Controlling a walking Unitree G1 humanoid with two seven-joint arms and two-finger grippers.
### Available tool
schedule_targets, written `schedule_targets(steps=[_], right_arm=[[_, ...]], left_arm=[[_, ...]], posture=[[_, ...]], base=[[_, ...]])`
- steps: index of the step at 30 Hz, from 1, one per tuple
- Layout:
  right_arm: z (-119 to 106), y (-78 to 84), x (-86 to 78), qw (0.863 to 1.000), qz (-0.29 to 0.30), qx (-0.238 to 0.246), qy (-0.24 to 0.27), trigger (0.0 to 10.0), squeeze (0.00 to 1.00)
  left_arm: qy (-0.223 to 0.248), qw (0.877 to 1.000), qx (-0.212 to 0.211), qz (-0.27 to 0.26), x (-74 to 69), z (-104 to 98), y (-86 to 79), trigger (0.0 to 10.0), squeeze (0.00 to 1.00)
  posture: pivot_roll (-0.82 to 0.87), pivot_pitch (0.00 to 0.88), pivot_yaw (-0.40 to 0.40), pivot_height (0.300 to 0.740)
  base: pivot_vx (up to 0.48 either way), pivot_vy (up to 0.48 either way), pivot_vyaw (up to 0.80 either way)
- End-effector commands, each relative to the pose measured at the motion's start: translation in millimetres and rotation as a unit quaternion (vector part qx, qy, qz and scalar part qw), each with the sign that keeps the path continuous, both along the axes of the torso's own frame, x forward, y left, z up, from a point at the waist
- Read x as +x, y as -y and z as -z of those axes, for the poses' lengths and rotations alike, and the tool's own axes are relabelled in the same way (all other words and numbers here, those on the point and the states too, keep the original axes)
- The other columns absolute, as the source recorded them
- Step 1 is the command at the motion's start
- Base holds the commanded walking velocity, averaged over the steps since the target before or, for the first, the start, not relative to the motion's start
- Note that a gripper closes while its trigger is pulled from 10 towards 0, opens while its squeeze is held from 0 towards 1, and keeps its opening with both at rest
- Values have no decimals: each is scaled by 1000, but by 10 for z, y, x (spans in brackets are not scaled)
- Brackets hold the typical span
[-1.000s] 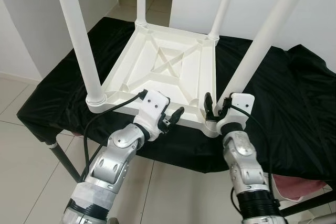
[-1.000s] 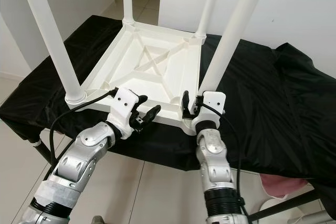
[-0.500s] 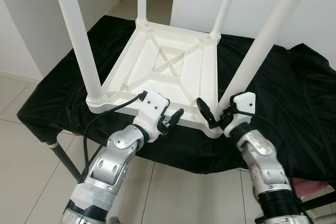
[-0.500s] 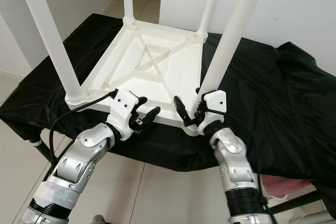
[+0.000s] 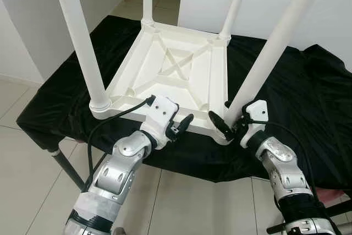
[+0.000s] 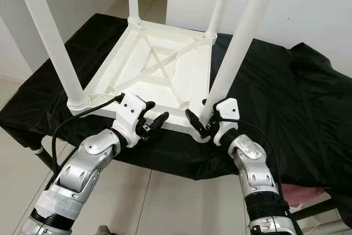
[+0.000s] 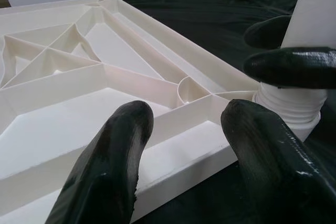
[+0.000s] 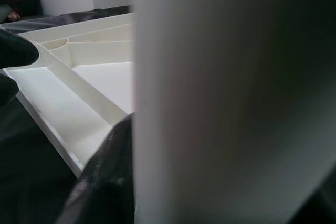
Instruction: Building children table
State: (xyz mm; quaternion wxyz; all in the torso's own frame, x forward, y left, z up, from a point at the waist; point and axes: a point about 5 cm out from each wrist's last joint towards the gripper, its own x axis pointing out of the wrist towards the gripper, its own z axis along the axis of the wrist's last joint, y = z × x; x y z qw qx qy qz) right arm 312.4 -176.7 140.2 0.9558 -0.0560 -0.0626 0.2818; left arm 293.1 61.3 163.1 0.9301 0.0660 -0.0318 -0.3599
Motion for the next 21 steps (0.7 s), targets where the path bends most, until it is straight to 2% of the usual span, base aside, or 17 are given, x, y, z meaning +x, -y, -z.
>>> schedule_targets(steps=[1, 4, 5, 6, 10, 13, 15, 20, 21], right_arm=[[48, -17, 3, 1000, -15, -5, -12, 0, 0], [58, -6, 9, 1000, -16, -6, -13, 0, 0], [64, 2, 12, 1000, -17, -6, -13, 941, 0], [65, 14, 11, 1000, -13, -1, -14, 10000, 0], [62, 30, 9, 1000, -6, 9, -17, 10000, 0], [39, 35, 13, 999, 8, 36, -16, 10000, 0], [48, 55, 17, 997, 42, 54, -17, 10000, 0], [73, 76, 14, 994, 82, 64, -15, 10000, 0], [74, 81, 9, 992, 106, 67, -10, 10000, 0]], left_arm=[[-4, 1000, 5, 19, -31, 4, 33, 10000, 0], [-4, 1000, 5, 19, -35, 1, 37, 10000, 0], [-4, 1000, 5, 20, -40, 0, 40, 10000, 0], [-4, 1000, 4, 20, -44, 1, 42, 10000, 0], [-5, 1000, 3, 21, -48, 4, 45, 10000, 0], [-6, 1000, 3, 21, -47, 9, 51, 10000, 0], [-9, 1000, 2, 23, -48, 17, 60, 10000, 0], [-11, 1000, 1, 24, -51, 27, 73, 10000, 0], [-11, 1000, 1, 25, -54, 31, 76, 10000, 0]], posture=[[72, 86, -66, 740], [72, 89, -67, 740], [72, 89, -67, 740], [71, 92, -68, 740], [67, 95, -70, 740], [61, 96, -72, 740], [57, 97, -75, 740], [51, 97, -77, 740], [48, 99, -79, 740]], base=[[0, 0, 0], [0, 0, 0], [0, 0, 0], [0, 0, 0], [0, 0, 0], [0, 0, 0], [0, 0, 0], [0, 0, 0], [0, 0, 0]])
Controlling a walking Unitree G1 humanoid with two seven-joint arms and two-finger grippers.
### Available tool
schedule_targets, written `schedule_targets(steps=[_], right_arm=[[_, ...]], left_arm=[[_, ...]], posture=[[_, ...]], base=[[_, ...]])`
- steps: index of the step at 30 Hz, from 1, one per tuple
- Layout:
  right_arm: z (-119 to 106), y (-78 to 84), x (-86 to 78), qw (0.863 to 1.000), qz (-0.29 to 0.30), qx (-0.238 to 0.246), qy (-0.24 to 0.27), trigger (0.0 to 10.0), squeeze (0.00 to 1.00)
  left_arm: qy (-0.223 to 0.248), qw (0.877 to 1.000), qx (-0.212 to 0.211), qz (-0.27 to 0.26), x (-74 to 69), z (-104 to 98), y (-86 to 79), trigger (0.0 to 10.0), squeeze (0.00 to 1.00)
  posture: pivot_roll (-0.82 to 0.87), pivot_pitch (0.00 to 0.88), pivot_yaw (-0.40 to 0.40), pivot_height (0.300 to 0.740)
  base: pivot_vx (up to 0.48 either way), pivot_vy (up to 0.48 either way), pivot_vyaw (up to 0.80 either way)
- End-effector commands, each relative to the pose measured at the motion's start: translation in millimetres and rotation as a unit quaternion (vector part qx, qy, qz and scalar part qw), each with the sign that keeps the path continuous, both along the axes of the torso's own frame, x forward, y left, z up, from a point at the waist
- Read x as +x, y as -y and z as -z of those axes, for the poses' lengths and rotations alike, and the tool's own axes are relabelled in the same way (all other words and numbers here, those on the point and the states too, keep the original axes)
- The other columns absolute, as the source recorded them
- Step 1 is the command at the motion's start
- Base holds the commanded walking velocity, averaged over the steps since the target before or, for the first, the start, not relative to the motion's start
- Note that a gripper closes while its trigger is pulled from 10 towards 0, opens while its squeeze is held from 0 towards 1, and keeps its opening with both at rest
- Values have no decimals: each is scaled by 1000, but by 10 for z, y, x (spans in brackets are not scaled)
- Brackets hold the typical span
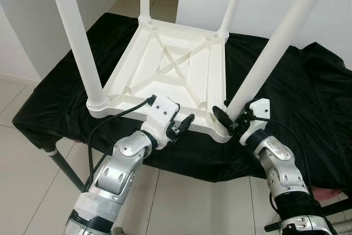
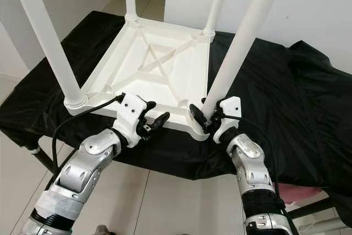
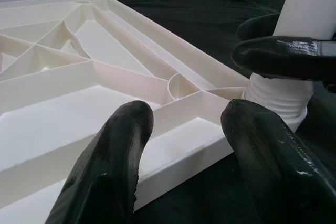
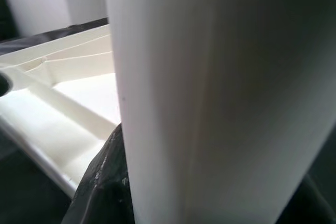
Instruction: Building children table
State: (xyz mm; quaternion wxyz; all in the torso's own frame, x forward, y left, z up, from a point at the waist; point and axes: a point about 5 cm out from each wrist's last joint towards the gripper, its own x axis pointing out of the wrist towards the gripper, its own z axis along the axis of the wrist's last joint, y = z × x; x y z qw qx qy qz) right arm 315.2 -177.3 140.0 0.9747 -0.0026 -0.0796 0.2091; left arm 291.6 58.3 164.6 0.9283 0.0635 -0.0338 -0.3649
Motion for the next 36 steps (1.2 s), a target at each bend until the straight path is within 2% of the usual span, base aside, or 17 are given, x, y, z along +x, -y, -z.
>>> schedule_targets(steps=[1, 3, 7, 11, 12, 13, 14, 15, 19, 21, 30, 31, 32, 33, 34, 35, 36], right_arm=[[72, 75, -19, 999, 35, 7, -16, 10000, 0], [63, 61, -45, 996, 82, 29, -14, 10000, 0], [56, 52, -58, 995, 93, 38, -12, 10000, 0], [44, -34, -120, 990, 131, 56, -9, 10000, 0], [45, -69, -163, 983, 172, 66, -7, 10000, 0], [45, -69, -163, 983, 172, 66, -7, 10000, 0], [109, -166, -252, 962, 256, 96, -26, 10000, 0], [129, -206, -277, 954, 278, 104, -33, 10000, 0], [153, -275, -288, 952, 279, 114, -45, 10000, 0], [120, -348, -298, 959, 258, 111, -37, 10000, 0], [96, -394, -339, 959, 259, 107, -43, 10000, 0], [94, -396, -339, 958, 261, 109, -44, 10000, 67], [94, -396, -339, 958, 261, 109, -44, 10000, 67], [91, -398, -340, 958, 261, 110, -46, 10000, 608], [91, -398, -340, 958, 261, 110, -46, 10000, 608], [84, -402, -338, 960, 255, 110, -44, 10000, 1000], [84, -402, -338, 960, 255, 110, -44, 10000, 1000]], left_arm=[[-12, 1000, 4, 19, -39, 46, 45, 10000, 0], [-13, 1000, 3, 20, -43, 51, 49, 10000, 0], [-14, 1000, 2, 20, -47, 52, 50, 10000, 0], [-16, 1000, 1, 21, -53, 56, 50, 10000, 0], [-16, 1000, 2, 21, -53, 60, 52, 10000, 0], [-16, 1000, 2, 21, -53, 60, 52, 10000, 0], [-16, 1000, 1, 21, -53, 57, 54, 10000, 0], [-15, 1000, 0, 20, -50, 53, 54, 10000, 0], [-16, 1000, 0, 19, -53, 51, 53, 10000, 0], [-16, 1000, -1, 20, -66, 55, 58, 10000, 0], [-15, 1000, 3, 22, -59, 50, 48, 10000, 0], [-15, 1000, 3, 22, -61, 53, 50, 10000, 0], [-15, 1000, 3, 22, -61, 53, 50, 10000, 0], [-14, 1000, 5, 23, -64, 55, 53, 10000, 0], [-14, 1000, 5, 23, -64, 55, 53, 10000, 0], [-14, 1000, 5, 24, -68, 55, 56, 10000, 0], [-14, 1000, 5, 24, -68, 55, 56, 10000, 0]], posture=[[48, 99, -79, 740], [44, 102, -79, 740], [43, 102, -80, 740], [40, 107, -82, 740], [40, 107, -84, 740], [40, 107, -84, 740], [46, 110, -90, 740], [46, 110, -90, 740], [47, 111, -90, 740], [42, 112, -86, 740], [48, 105, -91, 740], [48, 103, -93, 740], [48, 103, -93, 740], [49, 102, -93, 740], [49, 102, -93, 740], [48, 100, -93, 740], [48, 100, -93, 740]], base=[[0, 0, 0], [0, 0, 0], [0, 0, 0], [0, 0, 0], [0, 0, 0], [0, 0, 0], [0, 0, 0], [0, 0, 0], [0, 0, 0], [0, 0, 0], [0, 0, 0], [0, 0, 0], [0, 0, 0], [0, 0, 0], [0, 0, 0], [0, 0, 0], [0, 0, 0]])
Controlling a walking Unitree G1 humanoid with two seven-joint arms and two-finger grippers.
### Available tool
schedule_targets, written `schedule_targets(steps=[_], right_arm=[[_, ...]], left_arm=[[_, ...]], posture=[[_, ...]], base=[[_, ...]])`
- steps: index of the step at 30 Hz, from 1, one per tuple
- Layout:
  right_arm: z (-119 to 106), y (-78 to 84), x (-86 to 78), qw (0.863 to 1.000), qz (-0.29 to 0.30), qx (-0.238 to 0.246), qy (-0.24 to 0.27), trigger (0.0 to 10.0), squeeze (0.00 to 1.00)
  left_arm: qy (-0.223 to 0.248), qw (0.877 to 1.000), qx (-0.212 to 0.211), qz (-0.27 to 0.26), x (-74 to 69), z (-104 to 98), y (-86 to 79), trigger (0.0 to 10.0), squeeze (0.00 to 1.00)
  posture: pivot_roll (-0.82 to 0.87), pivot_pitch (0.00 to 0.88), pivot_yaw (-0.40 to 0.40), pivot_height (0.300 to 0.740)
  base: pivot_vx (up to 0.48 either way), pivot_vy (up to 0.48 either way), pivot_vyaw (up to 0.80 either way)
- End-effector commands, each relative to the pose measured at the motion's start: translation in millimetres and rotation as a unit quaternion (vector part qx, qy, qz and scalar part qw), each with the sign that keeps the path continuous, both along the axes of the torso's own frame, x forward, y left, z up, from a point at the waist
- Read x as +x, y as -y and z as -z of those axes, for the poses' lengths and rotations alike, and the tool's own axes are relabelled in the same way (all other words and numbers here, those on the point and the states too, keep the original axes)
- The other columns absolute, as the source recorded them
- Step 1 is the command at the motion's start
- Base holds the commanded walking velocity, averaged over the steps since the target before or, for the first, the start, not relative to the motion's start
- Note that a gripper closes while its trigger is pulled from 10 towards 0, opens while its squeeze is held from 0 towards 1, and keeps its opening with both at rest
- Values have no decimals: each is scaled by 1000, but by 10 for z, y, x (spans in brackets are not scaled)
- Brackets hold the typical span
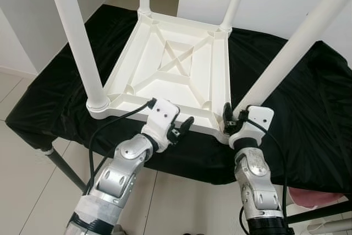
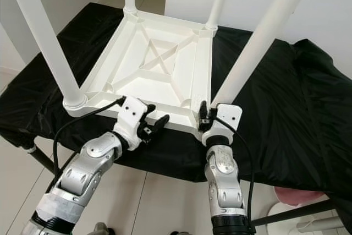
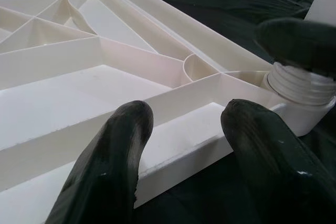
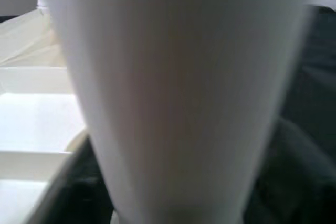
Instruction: Building children table
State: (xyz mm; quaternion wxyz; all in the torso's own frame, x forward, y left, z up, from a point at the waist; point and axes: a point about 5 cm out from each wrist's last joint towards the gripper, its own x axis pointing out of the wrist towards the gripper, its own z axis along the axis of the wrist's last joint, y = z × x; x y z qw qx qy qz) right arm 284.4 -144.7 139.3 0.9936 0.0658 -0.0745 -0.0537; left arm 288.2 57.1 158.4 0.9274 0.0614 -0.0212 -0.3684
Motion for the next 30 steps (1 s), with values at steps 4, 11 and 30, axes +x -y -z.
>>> schedule_targets(steps=[4, 11, 30], right_arm=[[42, -77, -30, 999, -15, 29, -5, 10000, 1000], [-42, -8, -24, 996, -86, 15, 18, 10000, 1000], [-36, 394, 275, 941, -316, -119, -15, 4706, 0]], left_arm=[[-1, 1000, 2, 21, -38, -6, 42, 10000, 0], [2, 1000, 4, 20, -31, -19, 25, 10000, 0], [0, 997, 32, 75, -118, 25, 103, 10000, 0]], posture=[[48, 99, -92, 740], [41, 103, -90, 740], [33, 106, -78, 740]], base=[[0, 0, 0], [0, 0, 0], [0, 0, 0]])
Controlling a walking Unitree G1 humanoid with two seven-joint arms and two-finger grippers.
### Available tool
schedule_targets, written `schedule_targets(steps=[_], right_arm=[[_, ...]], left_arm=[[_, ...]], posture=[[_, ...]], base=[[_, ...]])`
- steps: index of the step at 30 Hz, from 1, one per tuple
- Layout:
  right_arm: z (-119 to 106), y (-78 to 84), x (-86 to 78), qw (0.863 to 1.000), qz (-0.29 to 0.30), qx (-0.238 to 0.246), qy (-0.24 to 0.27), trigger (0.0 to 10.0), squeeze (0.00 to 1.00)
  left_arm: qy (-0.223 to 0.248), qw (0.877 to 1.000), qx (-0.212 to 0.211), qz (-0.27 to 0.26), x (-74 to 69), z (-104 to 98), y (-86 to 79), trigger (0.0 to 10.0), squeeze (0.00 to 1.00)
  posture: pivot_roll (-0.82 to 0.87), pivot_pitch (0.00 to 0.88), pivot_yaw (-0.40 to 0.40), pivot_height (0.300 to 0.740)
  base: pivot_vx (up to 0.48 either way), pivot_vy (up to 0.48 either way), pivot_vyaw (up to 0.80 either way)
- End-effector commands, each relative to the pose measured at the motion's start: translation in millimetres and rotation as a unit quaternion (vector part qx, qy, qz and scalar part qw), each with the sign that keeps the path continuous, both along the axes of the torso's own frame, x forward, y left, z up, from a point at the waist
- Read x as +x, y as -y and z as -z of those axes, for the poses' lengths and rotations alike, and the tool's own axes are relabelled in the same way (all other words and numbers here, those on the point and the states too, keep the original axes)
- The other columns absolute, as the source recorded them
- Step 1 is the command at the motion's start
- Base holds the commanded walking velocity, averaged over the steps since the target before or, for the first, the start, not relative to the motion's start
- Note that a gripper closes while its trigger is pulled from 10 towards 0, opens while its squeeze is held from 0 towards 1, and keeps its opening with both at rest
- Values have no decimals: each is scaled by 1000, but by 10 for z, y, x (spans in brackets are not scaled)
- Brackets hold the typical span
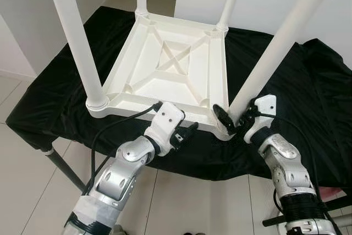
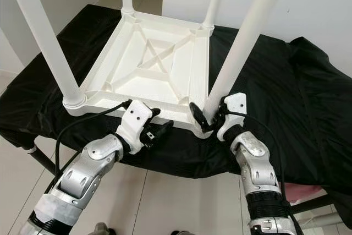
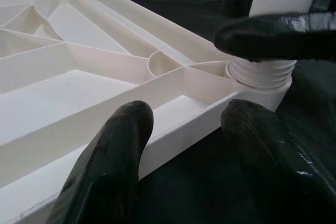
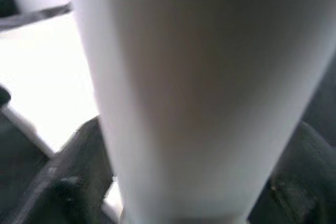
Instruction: Building children table
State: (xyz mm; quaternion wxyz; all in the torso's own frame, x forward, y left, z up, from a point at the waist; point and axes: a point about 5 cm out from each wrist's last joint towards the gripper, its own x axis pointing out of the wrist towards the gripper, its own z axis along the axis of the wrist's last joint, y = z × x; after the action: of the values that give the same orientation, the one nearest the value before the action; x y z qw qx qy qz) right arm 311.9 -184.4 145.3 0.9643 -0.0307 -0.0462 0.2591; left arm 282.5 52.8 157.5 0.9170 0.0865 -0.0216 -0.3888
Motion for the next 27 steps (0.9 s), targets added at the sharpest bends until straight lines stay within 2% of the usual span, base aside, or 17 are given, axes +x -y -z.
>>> schedule_targets(steps=[1, 12, 13, 18, 27], right_arm=[[41, 4, -1, 1000, -18, -7, -9, 0, 0], [80, 50, 11, 999, -33, 0, -13, 0, 0], [81, 48, -1, 1000, -25, 6, -12, 10000, 0], [83, 9, -36, 1000, -9, 17, -8, 10000, 0], [118, -36, -96, 995, 95, 16, 3, 10000, 0]], left_arm=[[-9, 999, 8, 52, -57, 9, 62, 10000, 0], [-7, 998, 6, 54, -53, -4, 88, 10000, 0], [-8, 998, 5, 57, -54, -4, 98, 10000, 0], [-7, 998, 4, 60, -50, -11, 107, 10000, 0], [-10, 998, 9, 62, -74, 11, 99, 10000, 0]], posture=[[33, 106, -78, 740], [15, 102, -77, 740], [13, 103, -75, 740], [6, 105, -75, 740], [17, 112, -74, 740]], base=[[0, 0, 0], [0, 0, 0], [0, 0, 0], [0, 0, 0], [0, 0, 0]])
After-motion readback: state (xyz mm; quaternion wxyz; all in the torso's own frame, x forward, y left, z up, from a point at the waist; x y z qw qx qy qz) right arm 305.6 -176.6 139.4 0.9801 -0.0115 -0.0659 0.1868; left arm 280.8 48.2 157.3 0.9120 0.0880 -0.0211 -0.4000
